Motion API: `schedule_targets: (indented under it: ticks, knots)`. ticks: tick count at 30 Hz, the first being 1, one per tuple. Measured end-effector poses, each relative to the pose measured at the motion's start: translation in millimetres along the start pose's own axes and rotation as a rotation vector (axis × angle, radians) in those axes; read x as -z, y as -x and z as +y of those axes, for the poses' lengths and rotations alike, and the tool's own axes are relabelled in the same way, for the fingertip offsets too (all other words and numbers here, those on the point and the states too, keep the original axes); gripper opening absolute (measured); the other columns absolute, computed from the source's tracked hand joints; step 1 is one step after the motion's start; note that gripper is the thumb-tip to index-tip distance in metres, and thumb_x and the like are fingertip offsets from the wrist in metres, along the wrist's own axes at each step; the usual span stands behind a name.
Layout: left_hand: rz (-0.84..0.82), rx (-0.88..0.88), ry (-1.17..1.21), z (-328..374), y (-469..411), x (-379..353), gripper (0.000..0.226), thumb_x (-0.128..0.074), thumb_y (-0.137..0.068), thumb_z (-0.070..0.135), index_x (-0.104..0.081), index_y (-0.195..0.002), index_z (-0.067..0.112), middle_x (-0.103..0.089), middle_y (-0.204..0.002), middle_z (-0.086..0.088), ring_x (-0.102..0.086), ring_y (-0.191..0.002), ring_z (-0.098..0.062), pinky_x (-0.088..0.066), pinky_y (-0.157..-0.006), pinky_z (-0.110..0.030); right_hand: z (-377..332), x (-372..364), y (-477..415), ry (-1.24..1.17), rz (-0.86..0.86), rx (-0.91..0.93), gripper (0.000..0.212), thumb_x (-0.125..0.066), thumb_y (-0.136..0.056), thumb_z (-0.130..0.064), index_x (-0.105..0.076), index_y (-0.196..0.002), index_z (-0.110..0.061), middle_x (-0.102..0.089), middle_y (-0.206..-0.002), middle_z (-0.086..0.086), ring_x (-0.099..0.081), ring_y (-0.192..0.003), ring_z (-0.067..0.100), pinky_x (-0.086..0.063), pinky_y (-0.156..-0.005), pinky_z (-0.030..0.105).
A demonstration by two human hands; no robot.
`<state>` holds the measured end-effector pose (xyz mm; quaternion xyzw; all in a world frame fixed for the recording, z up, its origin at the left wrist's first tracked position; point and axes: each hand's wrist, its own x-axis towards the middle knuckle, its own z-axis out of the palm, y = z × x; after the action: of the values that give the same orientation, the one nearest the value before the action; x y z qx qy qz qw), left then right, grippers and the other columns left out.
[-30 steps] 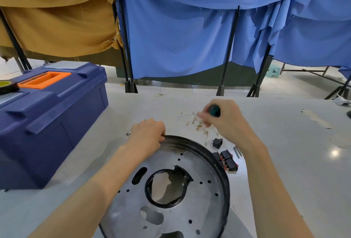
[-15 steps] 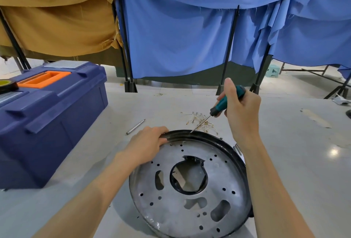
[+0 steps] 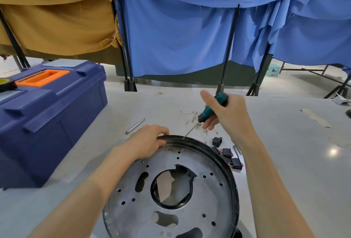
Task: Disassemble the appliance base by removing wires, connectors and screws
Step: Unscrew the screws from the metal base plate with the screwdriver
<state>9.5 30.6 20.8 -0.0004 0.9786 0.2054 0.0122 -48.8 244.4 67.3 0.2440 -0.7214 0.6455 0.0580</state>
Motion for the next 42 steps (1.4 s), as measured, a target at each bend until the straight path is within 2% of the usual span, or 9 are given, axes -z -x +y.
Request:
schedule_targets:
  ticks: [5, 11, 13, 23, 29, 34, 37, 40, 42]
  knots:
    - [0.045, 0.002, -0.006, -4, 1, -8, 0.012, -0.047, -0.099, 0.024, -0.058, -0.100, 0.028, -0.065, -0.095, -0.006, -0.058, -0.091, -0.027, -0.049, -0.084, -0.043, 4, -14, 1, 0.056, -0.080, -0.013, 0.044, -0.081, -0.076, -0.035, -0.061, -0.077, 0.004, -0.070, -0.060, 0.011, -0.068, -0.050, 0.032, -0.055, -0.047, 0.029]
    - [0.125, -0.013, -0.061, -6, 2, -15, 0.011, -0.047, -0.097, 0.025, -0.055, -0.096, 0.032, -0.062, -0.090, -0.003, -0.057, -0.082, -0.024, -0.049, -0.073, -0.038, 8, -26, 4, 0.105, -0.094, 0.007, 0.033, -0.076, -0.084, -0.026, -0.060, -0.076, 0.002, -0.070, -0.059, 0.010, -0.066, -0.046, 0.028, -0.052, -0.045, 0.025]
    - [0.140, -0.018, -0.072, -7, 2, -16, 0.011, -0.047, -0.097, 0.025, -0.055, -0.097, 0.032, -0.060, -0.087, -0.002, -0.056, -0.080, -0.024, -0.047, -0.069, -0.036, 9, -28, 4, 0.112, -0.099, 0.013, 0.031, -0.075, -0.084, -0.026, -0.061, -0.076, 0.001, -0.070, -0.060, 0.009, -0.066, -0.046, 0.027, -0.051, -0.044, 0.023]
    - [0.157, -0.027, -0.078, -7, 2, -16, 0.013, -0.048, -0.097, 0.025, -0.057, -0.103, 0.032, -0.061, -0.092, -0.003, -0.056, -0.084, -0.024, -0.044, -0.068, -0.035, 9, -28, 3, 0.090, -0.107, 0.028, 0.031, -0.075, -0.085, -0.027, -0.061, -0.077, -0.001, -0.071, -0.061, 0.008, -0.066, -0.046, 0.028, -0.052, -0.045, 0.024]
    - [0.174, -0.026, -0.075, -7, 2, -17, 0.013, -0.047, -0.097, 0.024, -0.057, -0.100, 0.033, -0.054, -0.080, 0.003, -0.052, -0.078, -0.022, -0.036, -0.062, -0.033, 7, -30, 4, 0.096, -0.141, 0.025, 0.031, -0.075, -0.084, -0.027, -0.061, -0.078, 0.000, -0.071, -0.062, 0.010, -0.066, -0.047, 0.028, -0.054, -0.047, 0.025]
    - [0.142, -0.061, -0.058, -4, 3, -15, 0.012, -0.049, -0.097, 0.025, -0.058, -0.099, 0.030, -0.058, -0.080, 0.001, -0.056, -0.078, -0.023, -0.048, -0.069, -0.038, 0, -30, 4, 0.170, -0.233, 0.052, 0.034, -0.077, -0.081, -0.033, -0.059, -0.085, -0.005, -0.071, -0.067, 0.008, -0.067, -0.052, 0.017, -0.052, -0.050, 0.020]
    - [0.094, -0.087, -0.060, -2, 5, -13, 0.012, -0.049, -0.097, 0.025, -0.059, -0.099, 0.031, -0.063, -0.084, 0.000, -0.058, -0.082, -0.023, -0.050, -0.075, -0.042, -4, -32, 6, 0.195, -0.291, 0.068, 0.044, -0.077, -0.076, -0.038, -0.048, -0.097, -0.013, -0.065, -0.081, 0.007, -0.069, -0.060, 0.009, -0.050, -0.055, 0.016]
    - [0.045, -0.107, 0.000, 0, 6, -8, 0.019, -0.048, -0.099, 0.026, -0.062, -0.110, 0.034, -0.066, -0.093, 0.003, -0.059, -0.088, -0.018, -0.050, -0.083, -0.038, -6, -35, 7, 0.220, -0.313, 0.065, 0.057, -0.073, -0.068, -0.051, -0.039, -0.096, -0.014, -0.061, -0.085, 0.010, -0.071, -0.071, 0.017, -0.050, -0.063, 0.028]
    - [0.020, -0.143, 0.227, 5, 8, -2, 0.027, -0.048, -0.100, 0.023, -0.058, -0.125, 0.029, -0.065, -0.098, 0.005, -0.060, -0.092, -0.010, -0.048, -0.088, -0.029, -6, -36, 7, 0.249, -0.302, 0.065, 0.059, -0.069, -0.069, -0.053, -0.039, -0.097, -0.011, -0.062, -0.090, 0.018, -0.067, -0.084, 0.032, -0.052, -0.071, 0.045]
